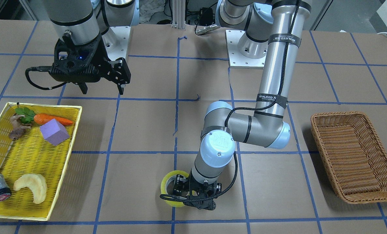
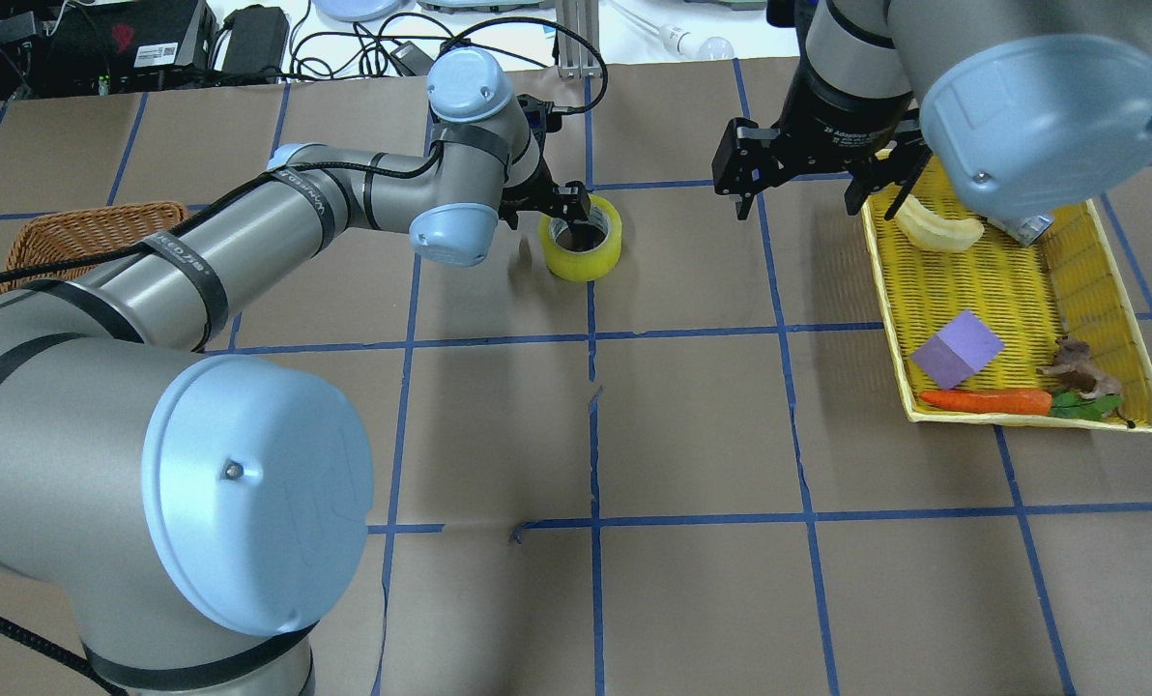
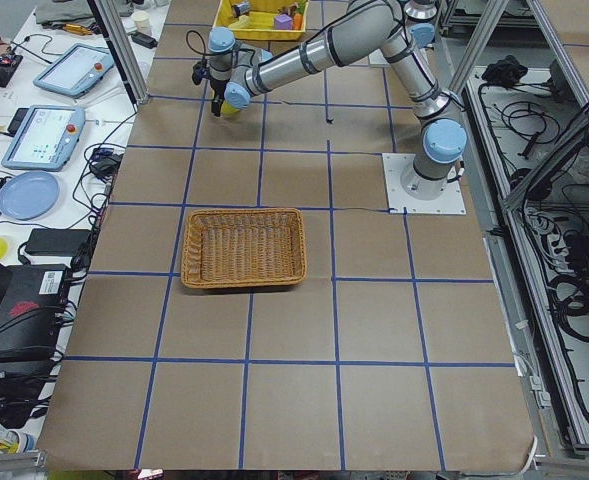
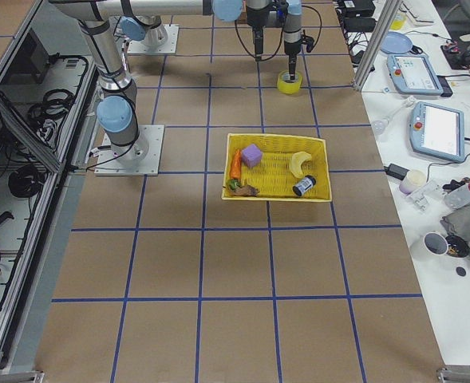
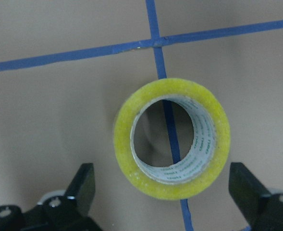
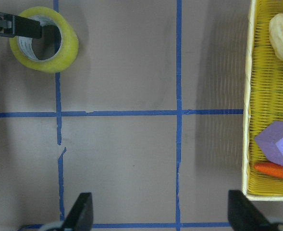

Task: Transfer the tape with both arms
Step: 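Grasp the tape roll with the left gripper and lift it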

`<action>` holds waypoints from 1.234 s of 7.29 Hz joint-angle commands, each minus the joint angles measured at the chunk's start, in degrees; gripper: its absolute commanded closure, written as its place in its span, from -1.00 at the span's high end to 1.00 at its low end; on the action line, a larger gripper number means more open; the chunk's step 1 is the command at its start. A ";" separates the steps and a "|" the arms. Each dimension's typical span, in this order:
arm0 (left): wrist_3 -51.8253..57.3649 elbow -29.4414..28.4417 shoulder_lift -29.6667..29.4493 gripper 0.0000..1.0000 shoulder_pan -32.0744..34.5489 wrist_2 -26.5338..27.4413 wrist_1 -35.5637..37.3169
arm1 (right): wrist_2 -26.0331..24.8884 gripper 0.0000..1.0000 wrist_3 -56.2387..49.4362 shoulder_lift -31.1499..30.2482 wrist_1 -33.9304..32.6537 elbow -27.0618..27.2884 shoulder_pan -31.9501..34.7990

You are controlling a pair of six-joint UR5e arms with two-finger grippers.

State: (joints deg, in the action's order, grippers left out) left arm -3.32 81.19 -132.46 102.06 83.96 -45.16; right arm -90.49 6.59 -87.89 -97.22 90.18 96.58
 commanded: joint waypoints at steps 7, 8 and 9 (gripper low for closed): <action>8.72 -0.34 9.21 -1.00 -15.61 -0.20 -17.30 | -0.04 1.00 0.00 0.00 0.10 0.00 0.01; 13.73 -0.42 11.41 -1.00 -19.93 -0.11 -20.03 | -0.04 1.00 0.00 0.00 0.01 0.00 0.01; 18.13 -0.16 12.83 -1.00 -23.71 2.24 -21.28 | -0.04 1.00 0.00 0.00 0.10 0.00 0.01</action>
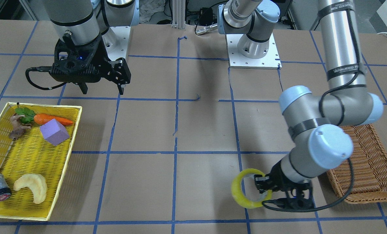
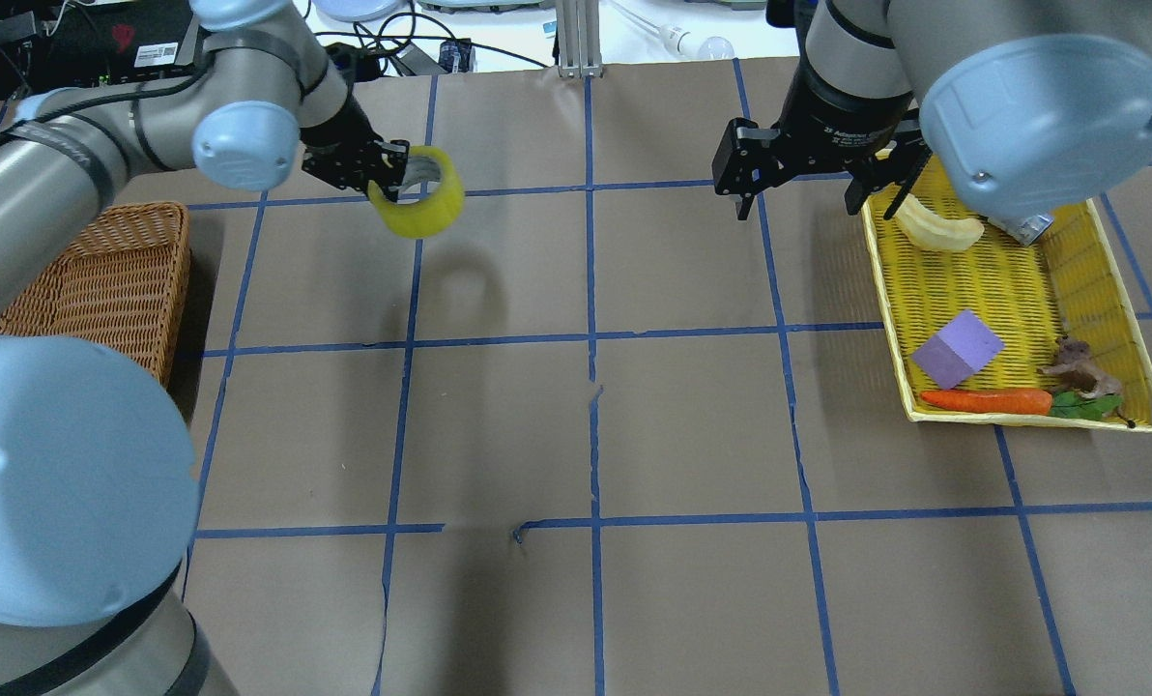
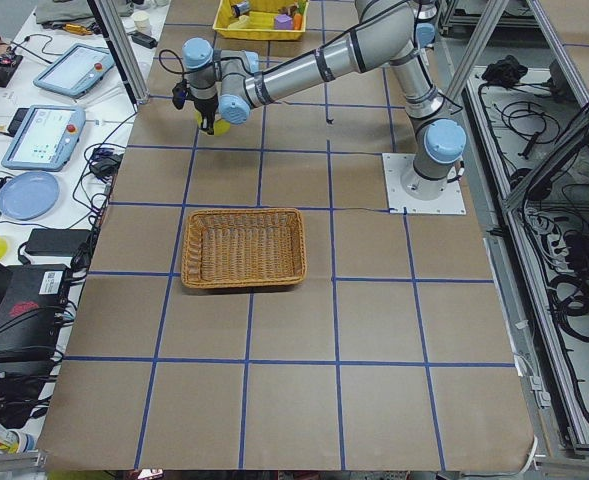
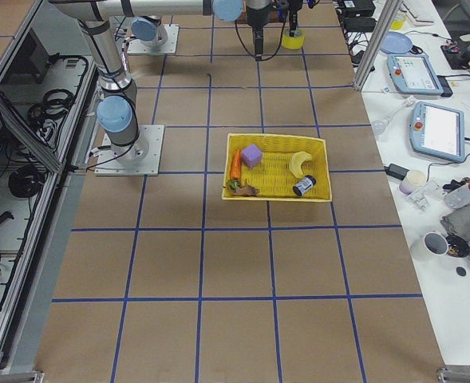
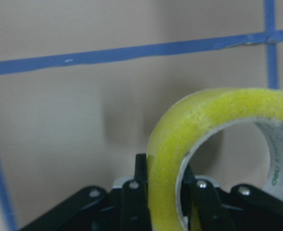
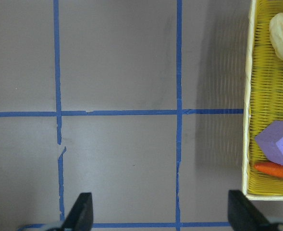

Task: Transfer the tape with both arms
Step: 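Carry the tape roll with the left gripper into the wicker basket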

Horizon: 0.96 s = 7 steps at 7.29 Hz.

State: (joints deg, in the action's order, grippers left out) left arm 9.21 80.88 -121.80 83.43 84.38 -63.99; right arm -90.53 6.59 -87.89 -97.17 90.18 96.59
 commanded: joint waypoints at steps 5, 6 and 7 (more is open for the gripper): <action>38.37 2.18 5.61 -1.00 -28.98 5.62 -2.89 | 0.00 1.00 0.00 -0.09 0.14 0.00 0.17; 39.99 4.79 5.43 -1.00 -31.72 5.79 -2.46 | 0.00 1.00 0.00 0.00 0.14 0.00 0.17; 40.27 8.91 4.65 -1.00 -33.23 5.62 -1.93 | 0.00 1.00 0.00 0.00 0.14 0.00 0.17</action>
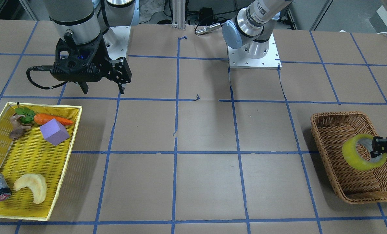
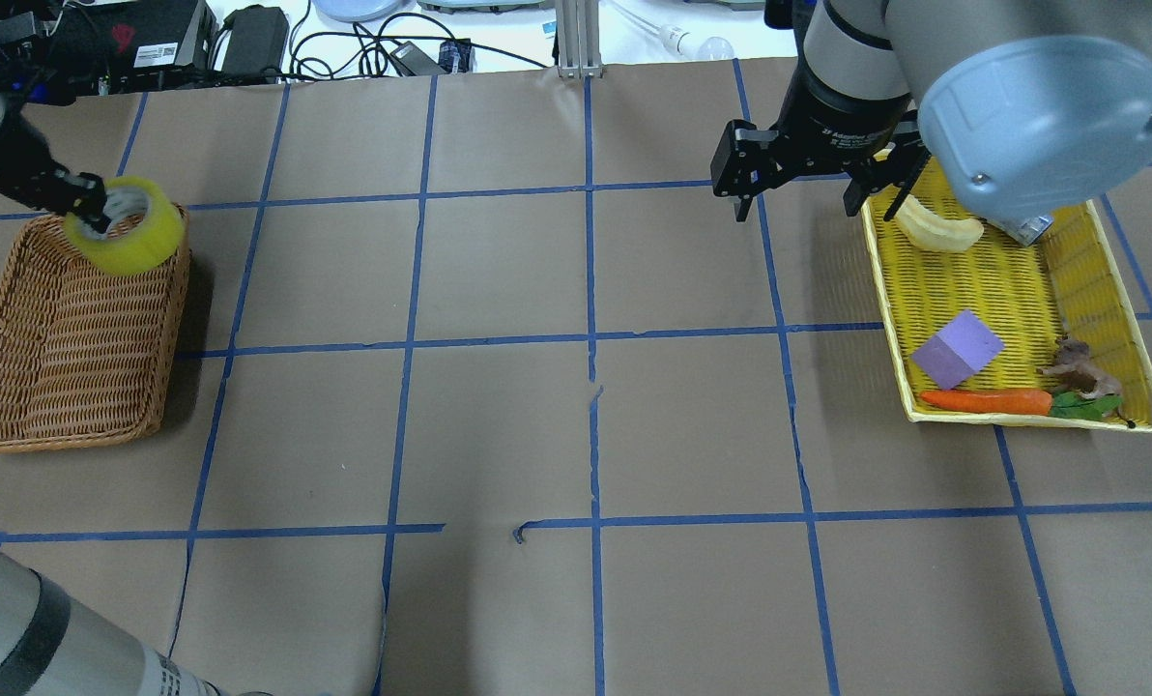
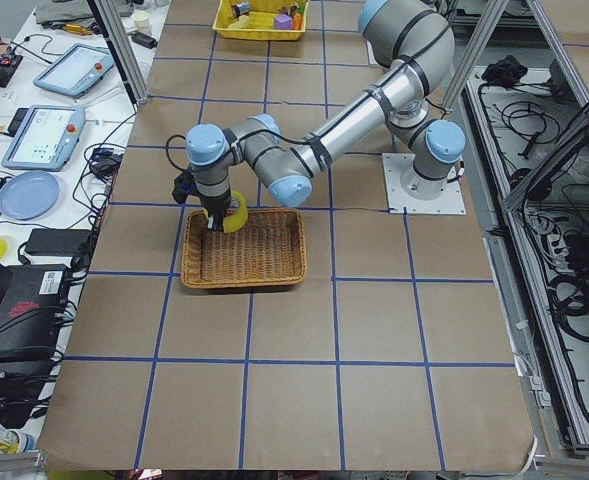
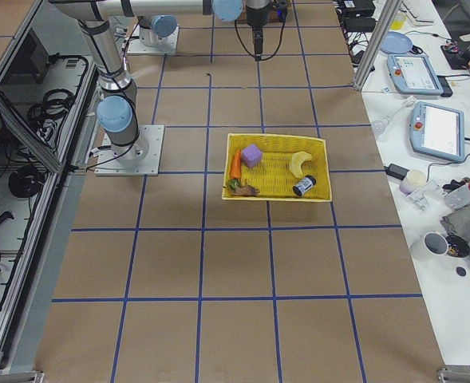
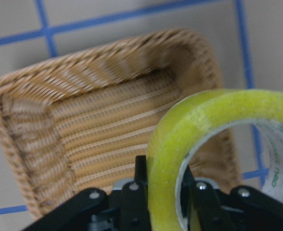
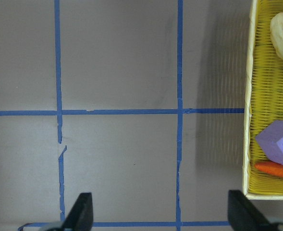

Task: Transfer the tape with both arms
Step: 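Carry the tape roll with the left gripper into the wicker basket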

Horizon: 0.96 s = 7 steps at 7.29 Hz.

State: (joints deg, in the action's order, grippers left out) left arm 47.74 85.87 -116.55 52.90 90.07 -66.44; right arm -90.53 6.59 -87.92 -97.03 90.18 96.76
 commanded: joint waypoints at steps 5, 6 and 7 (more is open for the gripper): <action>1.39 9.41 -0.35 1.00 -3.24 -0.77 12.30 | 0.09 1.00 0.00 -0.06 0.00 0.00 0.09; 0.78 8.80 0.87 1.00 -2.11 -0.86 12.30 | 0.09 1.00 0.00 0.02 0.00 0.00 0.10; -2.36 8.18 2.97 1.00 0.17 -1.65 12.04 | 0.09 1.00 0.00 -0.06 0.09 0.00 0.10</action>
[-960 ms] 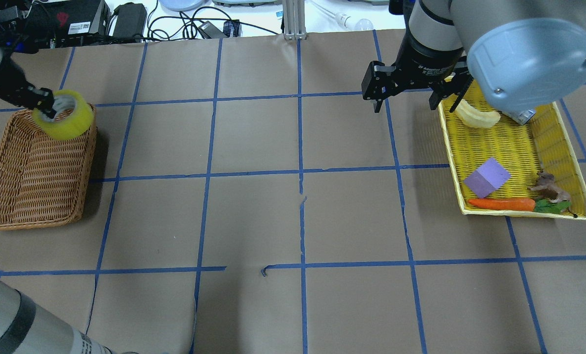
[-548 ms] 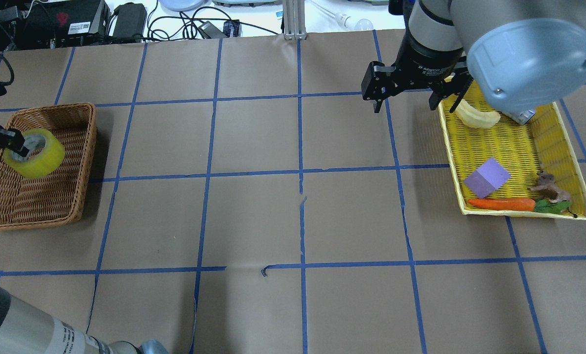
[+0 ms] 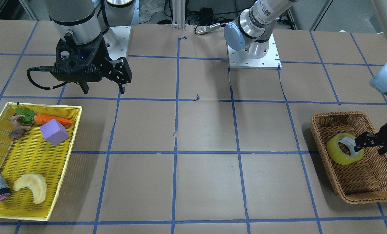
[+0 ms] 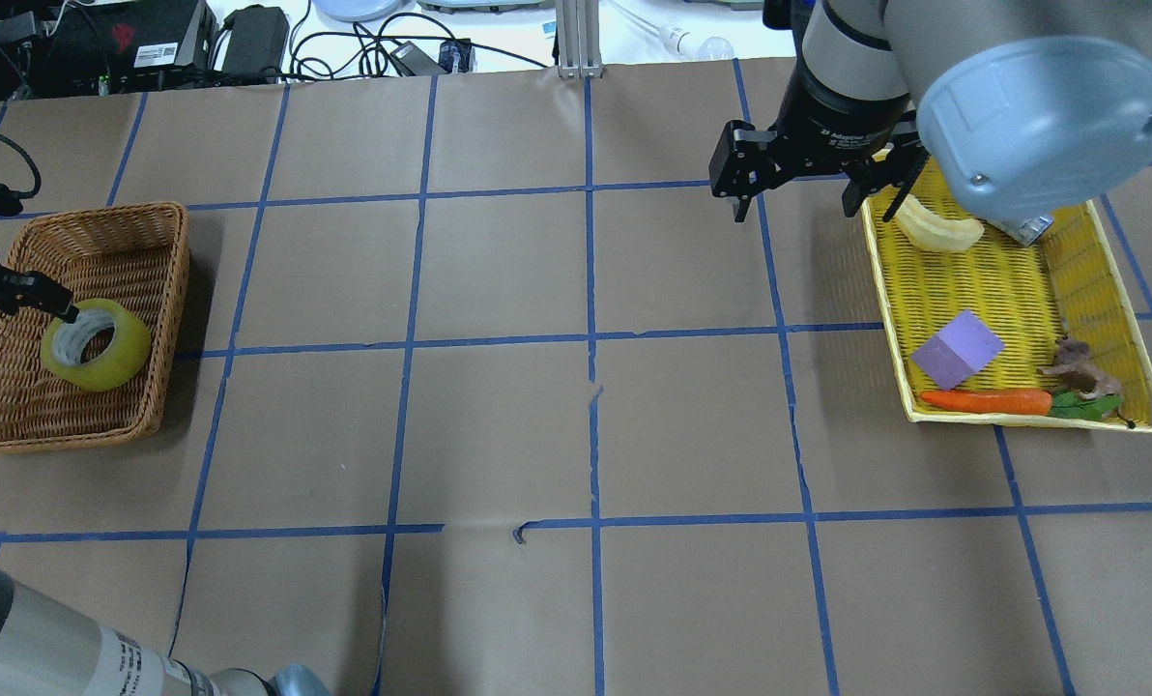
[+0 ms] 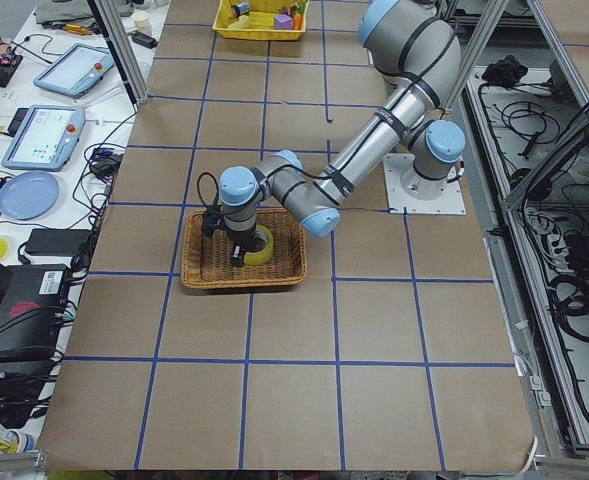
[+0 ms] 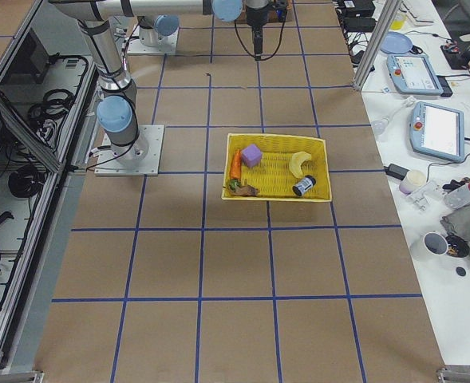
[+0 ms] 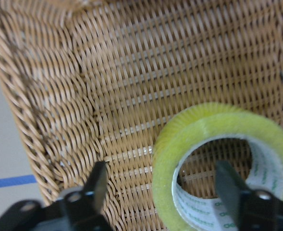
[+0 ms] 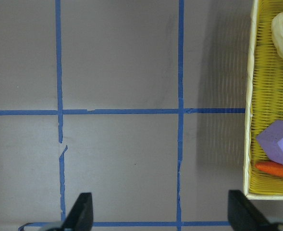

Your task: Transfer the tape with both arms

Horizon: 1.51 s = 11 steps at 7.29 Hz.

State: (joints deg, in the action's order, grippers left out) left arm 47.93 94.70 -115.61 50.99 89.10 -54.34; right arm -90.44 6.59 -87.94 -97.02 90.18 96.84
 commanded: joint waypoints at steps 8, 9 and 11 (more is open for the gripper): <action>-44.59 -10.65 15.41 1.00 36.00 -0.95 -35.16 | -0.09 1.00 -1.58 0.04 0.25 0.00 0.01; -44.51 -13.12 15.50 1.00 36.19 -0.94 -39.31 | -0.09 1.00 -1.49 0.04 0.34 0.00 -0.07; -43.89 -13.15 16.11 0.99 36.37 -0.68 -40.50 | 0.00 1.00 -1.49 0.13 0.16 0.00 -0.07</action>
State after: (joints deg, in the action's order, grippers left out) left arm 3.73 81.89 -99.87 87.17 88.27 -93.59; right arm -90.47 5.11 -87.87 -96.84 90.18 96.81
